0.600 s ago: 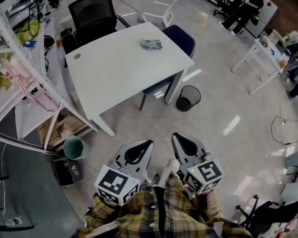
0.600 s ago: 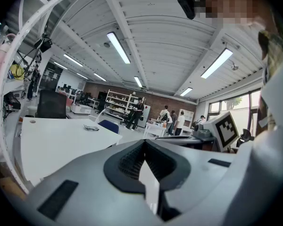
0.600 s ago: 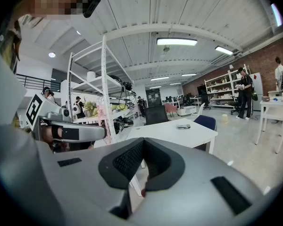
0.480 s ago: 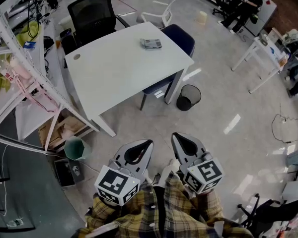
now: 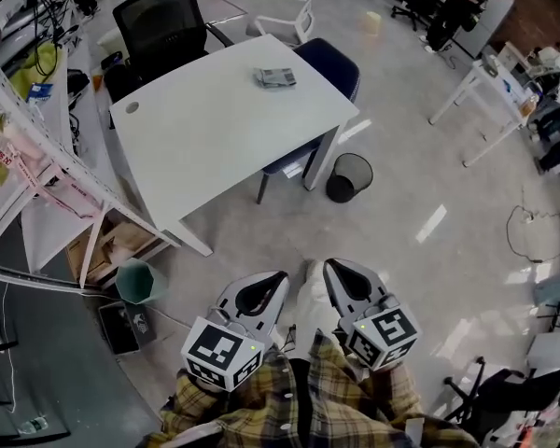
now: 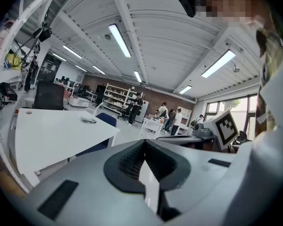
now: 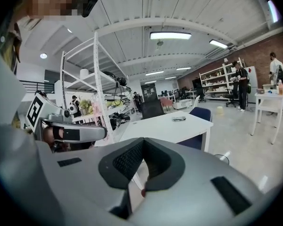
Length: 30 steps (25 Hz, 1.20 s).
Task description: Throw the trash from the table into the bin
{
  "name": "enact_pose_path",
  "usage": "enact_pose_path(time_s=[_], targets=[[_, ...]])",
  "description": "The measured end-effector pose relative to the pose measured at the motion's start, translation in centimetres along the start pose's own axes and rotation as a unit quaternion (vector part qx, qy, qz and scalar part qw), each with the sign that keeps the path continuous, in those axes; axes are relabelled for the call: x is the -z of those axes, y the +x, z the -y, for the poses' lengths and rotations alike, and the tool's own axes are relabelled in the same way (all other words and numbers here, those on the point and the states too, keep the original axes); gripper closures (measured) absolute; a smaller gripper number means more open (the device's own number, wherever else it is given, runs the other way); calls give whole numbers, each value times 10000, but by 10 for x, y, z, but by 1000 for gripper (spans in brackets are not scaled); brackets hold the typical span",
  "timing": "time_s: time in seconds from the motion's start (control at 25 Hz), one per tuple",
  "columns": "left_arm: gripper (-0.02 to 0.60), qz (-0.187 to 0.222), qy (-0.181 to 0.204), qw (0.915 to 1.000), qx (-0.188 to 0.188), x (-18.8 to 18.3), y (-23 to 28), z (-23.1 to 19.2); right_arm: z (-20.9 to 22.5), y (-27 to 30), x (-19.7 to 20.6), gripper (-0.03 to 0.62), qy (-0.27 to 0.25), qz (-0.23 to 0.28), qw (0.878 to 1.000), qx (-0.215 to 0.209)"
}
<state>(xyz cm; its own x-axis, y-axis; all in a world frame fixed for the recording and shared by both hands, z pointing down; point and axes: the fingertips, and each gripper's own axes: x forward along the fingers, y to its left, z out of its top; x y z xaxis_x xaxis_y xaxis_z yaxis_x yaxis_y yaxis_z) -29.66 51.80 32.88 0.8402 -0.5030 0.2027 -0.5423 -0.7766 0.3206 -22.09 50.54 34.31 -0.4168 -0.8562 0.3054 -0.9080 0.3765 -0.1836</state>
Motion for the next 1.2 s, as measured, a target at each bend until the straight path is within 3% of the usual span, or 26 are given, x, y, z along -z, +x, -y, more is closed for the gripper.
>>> enact_pose_path(time_s=[0.36,0.64,0.96,1.2], targets=[[574,-119,-163,9995,-226,-11,72,-46,63,58,-12,595,48,-103,9998,-154],[574,-129,34,9992,-384,-64,168,-77,155,105,-64,595,134,109,9994,-313],[574,7,215,9975,-669,-103,255,-80,248,124,-110,595,-3,247,9982,-554],[574,58,150,9949,-995,-112,280,-90,276,135,-113,595,112,150,9967,-790]])
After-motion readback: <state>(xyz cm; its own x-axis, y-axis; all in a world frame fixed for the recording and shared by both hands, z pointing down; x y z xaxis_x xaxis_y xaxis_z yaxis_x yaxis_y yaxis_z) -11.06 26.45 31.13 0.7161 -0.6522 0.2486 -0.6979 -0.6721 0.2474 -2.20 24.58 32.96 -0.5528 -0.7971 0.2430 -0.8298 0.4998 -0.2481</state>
